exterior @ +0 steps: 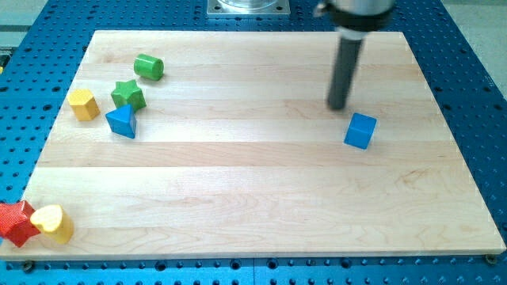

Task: Push the blue cube into the green star

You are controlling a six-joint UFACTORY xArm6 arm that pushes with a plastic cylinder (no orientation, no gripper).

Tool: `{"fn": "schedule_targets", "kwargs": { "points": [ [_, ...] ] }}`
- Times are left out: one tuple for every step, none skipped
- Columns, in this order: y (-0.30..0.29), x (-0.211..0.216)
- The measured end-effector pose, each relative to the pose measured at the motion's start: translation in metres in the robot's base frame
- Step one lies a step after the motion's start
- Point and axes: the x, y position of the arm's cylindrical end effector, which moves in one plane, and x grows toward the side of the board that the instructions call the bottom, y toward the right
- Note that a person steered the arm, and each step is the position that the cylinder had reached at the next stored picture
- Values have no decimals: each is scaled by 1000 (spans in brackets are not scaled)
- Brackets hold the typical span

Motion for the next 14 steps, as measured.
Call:
{"fn": "schedule_targets", "kwargs": {
  "points": [
    [91,-4],
    [85,59],
    [36,68],
    [40,92],
    [-11,97],
    [-49,94],
    [-2,121],
    [6,120],
    [33,112],
    [-52,87],
    [-165,84],
    [-154,89],
    [-87,89],
    [-82,68]
  ]
}}
